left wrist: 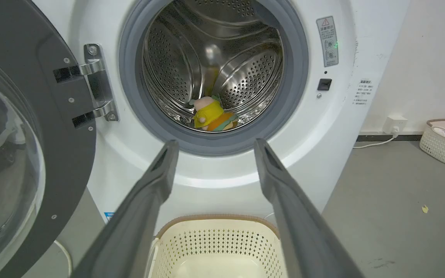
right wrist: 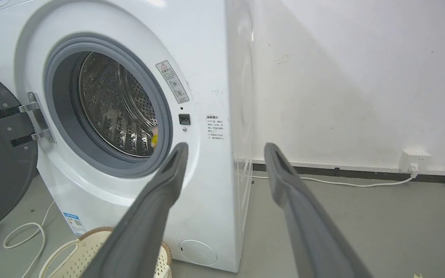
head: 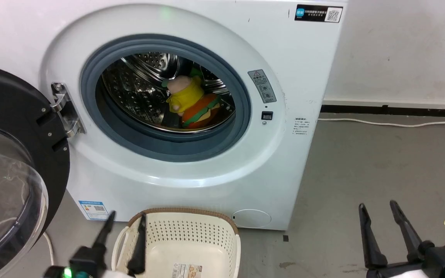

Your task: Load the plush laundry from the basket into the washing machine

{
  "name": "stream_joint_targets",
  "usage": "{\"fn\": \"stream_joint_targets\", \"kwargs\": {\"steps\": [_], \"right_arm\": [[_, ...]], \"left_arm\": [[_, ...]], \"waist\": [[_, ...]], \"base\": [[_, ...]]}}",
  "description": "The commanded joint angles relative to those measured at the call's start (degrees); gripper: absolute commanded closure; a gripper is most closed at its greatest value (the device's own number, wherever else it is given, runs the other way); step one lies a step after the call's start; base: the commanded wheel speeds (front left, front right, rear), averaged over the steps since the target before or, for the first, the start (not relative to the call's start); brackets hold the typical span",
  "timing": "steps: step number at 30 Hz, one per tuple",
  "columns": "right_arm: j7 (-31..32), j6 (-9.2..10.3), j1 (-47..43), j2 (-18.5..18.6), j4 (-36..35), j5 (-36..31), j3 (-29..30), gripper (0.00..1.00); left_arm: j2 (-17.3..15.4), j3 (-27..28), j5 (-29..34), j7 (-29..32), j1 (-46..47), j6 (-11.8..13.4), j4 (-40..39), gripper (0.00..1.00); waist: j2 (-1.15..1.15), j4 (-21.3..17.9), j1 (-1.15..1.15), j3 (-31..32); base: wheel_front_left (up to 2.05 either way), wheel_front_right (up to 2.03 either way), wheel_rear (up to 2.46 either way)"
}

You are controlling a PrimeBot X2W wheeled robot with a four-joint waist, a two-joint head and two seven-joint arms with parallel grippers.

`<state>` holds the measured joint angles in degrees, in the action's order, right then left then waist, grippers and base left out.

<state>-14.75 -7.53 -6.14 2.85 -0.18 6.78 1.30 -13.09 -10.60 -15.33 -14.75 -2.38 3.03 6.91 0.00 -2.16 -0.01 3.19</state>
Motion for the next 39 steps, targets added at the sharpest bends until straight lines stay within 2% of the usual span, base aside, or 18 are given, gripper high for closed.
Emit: {"fn": "stream_joint_targets", "kwargs": {"steps": [1, 9, 10, 39], "right_arm": [[-0.25, 0.04, -0.83, 0.03, 0.27, 0.23, -0.15, 0.0], [-0.25, 0.04, -1.58, 0.03, 1.66, -0.28, -1.64, 0.0], [0.01, 0.0, -0.81, 0.0, 1.56, -0.12, -1.64, 1.0], [2.96, 0.01, 0.58, 0.01, 1.29, -1.45, -1.57, 1.0]], "left_arm": [[0.28, -0.25, 0.5, -0.24, -0.75, 0.28, -0.19, 0.0], [1.37, -0.82, 2.54, -0.25, -2.22, 0.12, 2.37, 0.0], [1.41, -0.94, 2.26, 0.01, -1.39, -0.08, 2.34, 1.0], [3.18, 1.27, 4.81, 3.01, -0.63, -0.74, 0.55, 1.0]], "waist": [[0.0, 0.0, 0.01, 0.05], [0.0, -0.04, 0.01, 0.31], [0.0, -0.04, 0.01, 0.32], [0.0, 0.4, 0.01, -0.38]], "base": [[0.0, 0.0, 0.0], [0.0, 0.0, 0.0], [0.0, 0.0, 0.0], [0.0, 0.0, 0.0]]}}
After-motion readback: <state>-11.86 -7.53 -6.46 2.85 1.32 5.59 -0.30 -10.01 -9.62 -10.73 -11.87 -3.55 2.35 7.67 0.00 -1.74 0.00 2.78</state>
